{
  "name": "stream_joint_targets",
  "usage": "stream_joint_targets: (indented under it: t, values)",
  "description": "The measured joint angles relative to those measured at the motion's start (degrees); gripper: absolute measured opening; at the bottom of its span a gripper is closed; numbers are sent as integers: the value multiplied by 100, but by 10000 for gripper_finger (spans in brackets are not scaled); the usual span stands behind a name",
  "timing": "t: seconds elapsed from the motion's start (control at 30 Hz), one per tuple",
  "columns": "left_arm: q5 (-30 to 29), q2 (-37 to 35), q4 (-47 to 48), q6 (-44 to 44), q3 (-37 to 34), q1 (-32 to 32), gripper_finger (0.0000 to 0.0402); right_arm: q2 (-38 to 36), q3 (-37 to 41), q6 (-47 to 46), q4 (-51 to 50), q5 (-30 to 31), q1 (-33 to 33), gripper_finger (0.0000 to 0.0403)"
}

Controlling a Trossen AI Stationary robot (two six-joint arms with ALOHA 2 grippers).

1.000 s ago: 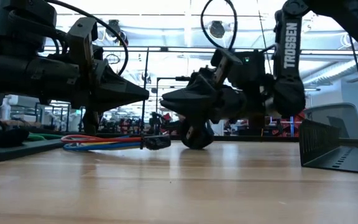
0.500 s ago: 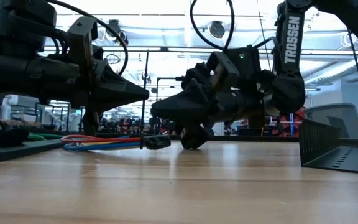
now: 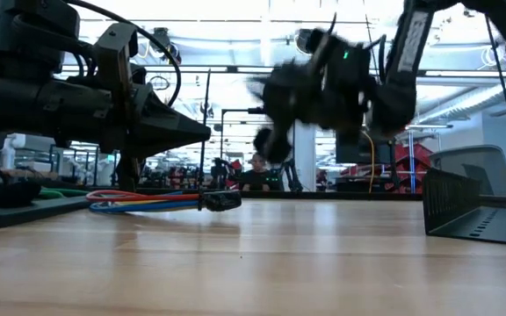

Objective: Ziptie cables

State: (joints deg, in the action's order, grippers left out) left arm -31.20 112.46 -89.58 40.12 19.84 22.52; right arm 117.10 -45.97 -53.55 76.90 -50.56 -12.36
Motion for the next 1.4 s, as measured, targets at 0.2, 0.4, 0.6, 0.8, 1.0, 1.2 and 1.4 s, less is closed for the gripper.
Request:
stream_joint_targets:
  t: [0.2,0.4,0.6,0.8,1.0,1.2,1.4]
  values:
    - [59,0,0,-38,0,-2,0,-1661,-11,328,248,198,-959,43]
    - [60,0,0,-39,0,-1,0,-2941,-17,458,549,1009,-1225,43]
    - [61,0,2,-41,0,0,0,-3441,-22,479,563,2023,-873,43]
    - [61,0,2,-37,0,0,0,-3613,-549,729,1110,2873,-598,43]
    - [61,0,2,6,0,-7,0,-3667,-2398,2647,-3268,1991,-341,40]
    - [59,0,2,147,0,-11,0,-3121,-4967,6839,-11002,6190,298,14]
    - [60,0,2,160,0,-26,0,-2952,-5200,7054,-12403,6531,290,3]
